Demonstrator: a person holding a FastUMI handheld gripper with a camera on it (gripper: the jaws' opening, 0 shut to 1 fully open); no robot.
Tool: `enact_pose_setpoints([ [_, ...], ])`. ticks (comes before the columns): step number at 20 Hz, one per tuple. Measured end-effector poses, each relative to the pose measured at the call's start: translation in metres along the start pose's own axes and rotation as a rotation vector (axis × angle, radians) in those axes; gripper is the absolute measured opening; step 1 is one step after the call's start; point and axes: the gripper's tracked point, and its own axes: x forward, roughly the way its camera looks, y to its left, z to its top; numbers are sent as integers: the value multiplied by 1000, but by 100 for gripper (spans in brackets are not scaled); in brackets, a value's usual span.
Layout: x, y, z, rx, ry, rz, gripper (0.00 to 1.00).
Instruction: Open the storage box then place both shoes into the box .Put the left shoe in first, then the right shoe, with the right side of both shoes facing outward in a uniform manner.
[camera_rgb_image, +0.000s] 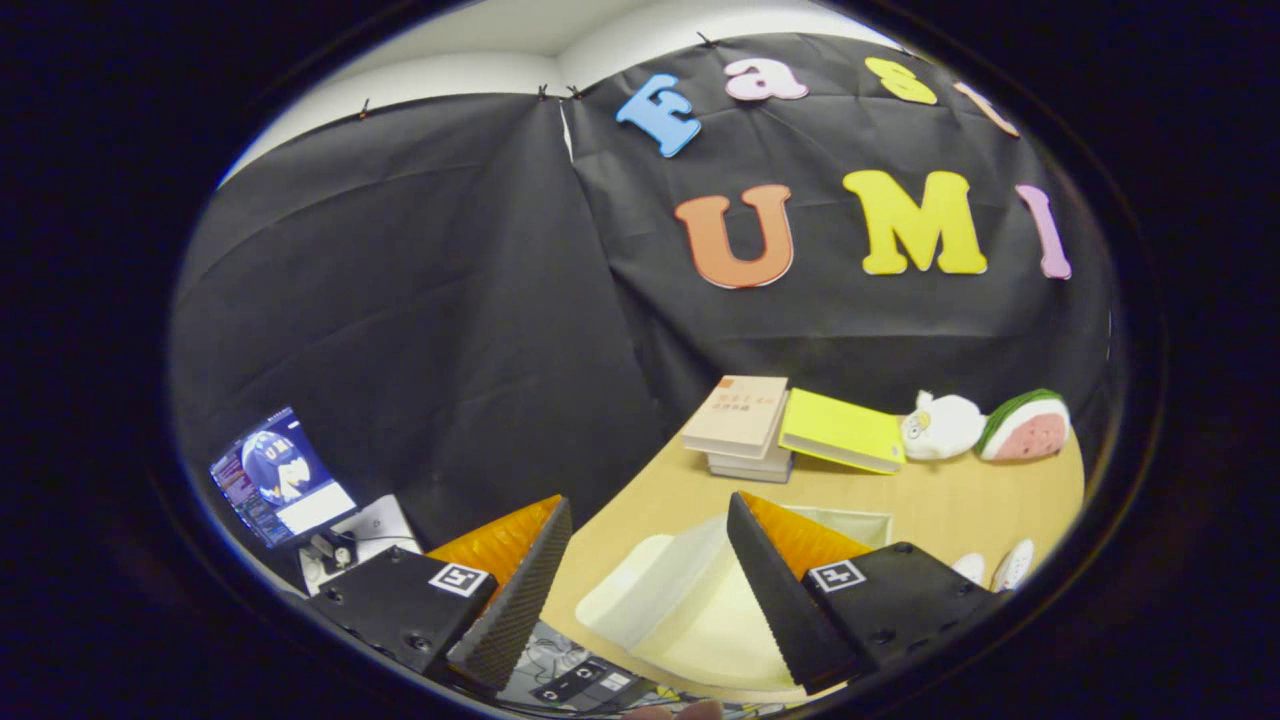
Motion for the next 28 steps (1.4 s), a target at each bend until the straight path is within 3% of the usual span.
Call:
enact_pose_setpoints([
  [10, -83, -162, -5, 13, -53, -278, 100],
  [16, -127, -281, -51, 27, 15, -461, 100],
  [21, -110, -347, -133, 96, 177, -499, 100],
  [28, -69, -378, -240, 240, 421, -438, 100],
])
